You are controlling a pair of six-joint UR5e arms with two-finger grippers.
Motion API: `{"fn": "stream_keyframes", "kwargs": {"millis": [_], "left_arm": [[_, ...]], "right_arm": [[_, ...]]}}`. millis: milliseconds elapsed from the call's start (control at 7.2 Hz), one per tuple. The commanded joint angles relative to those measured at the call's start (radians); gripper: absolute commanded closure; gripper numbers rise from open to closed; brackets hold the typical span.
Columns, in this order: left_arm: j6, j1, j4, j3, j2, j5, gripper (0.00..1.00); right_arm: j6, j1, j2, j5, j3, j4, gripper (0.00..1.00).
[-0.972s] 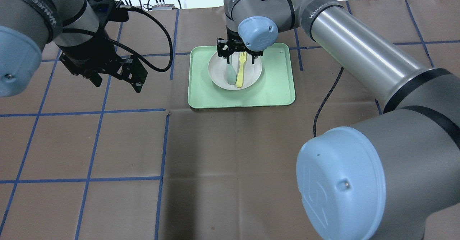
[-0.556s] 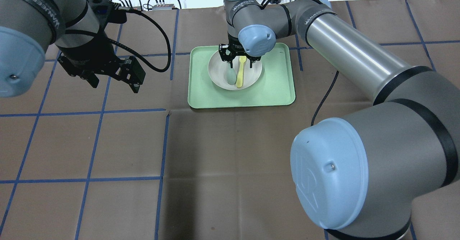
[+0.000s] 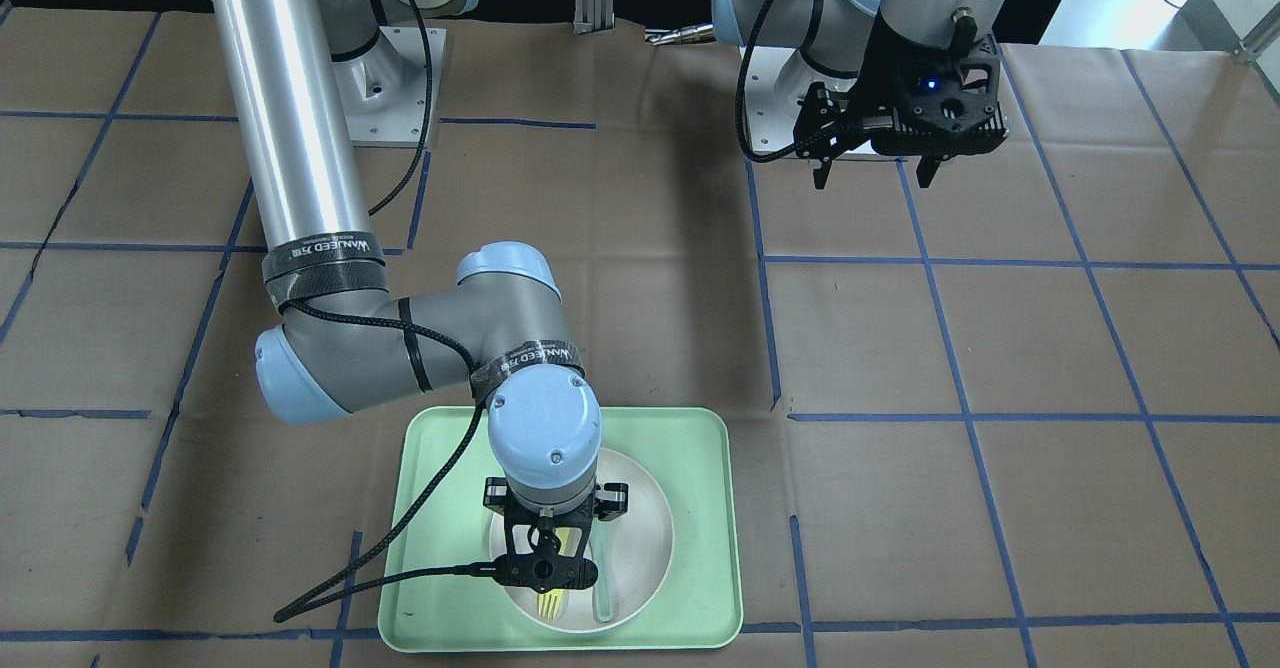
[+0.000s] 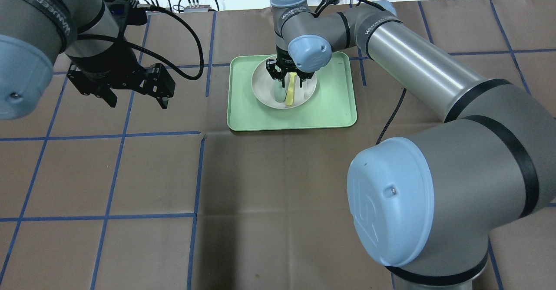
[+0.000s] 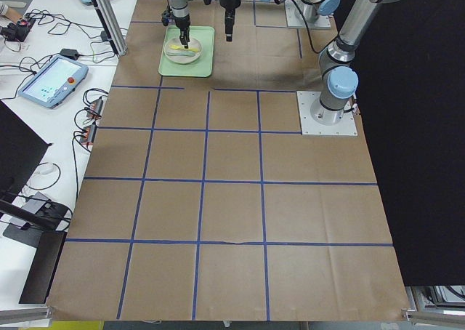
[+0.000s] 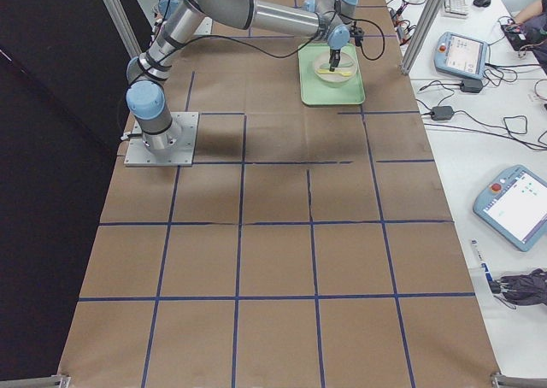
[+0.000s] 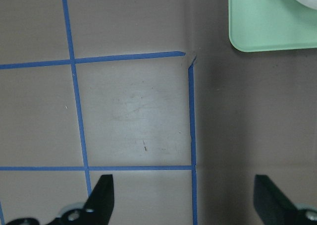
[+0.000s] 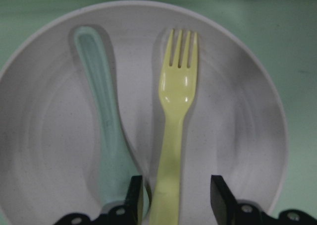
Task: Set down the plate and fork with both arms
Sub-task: 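Lower the right gripper into the plate and grasp the yellow fork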
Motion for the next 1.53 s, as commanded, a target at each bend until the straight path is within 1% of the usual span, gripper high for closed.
{"fn": "stream_keyframes", "kwargs": {"millis": [0,278,972,1389], "left_arm": [[-0.021,0.0,0.0,-0.002,0.002,0.0,0.0],[-0.021,0.0,0.0,-0.002,0.0,-0.001,0.0],[-0.018,0.0,0.0,-0.002,0.003,-0.003,0.0],[-0.018,0.002,0.011,-0.04,0.018,-0.004,0.0]], "right_arm": [[0.0,0.002,0.005,0.0,0.0,0.0,0.44],[0.0,0.0,0.012,0.0,0.001,-0.021,0.44],[0.002,-0.001,0.026,0.0,-0.003,-0.034,0.44],[0.0,-0.004,0.037,0.0,-0.005,-0.034,0.48]]}}
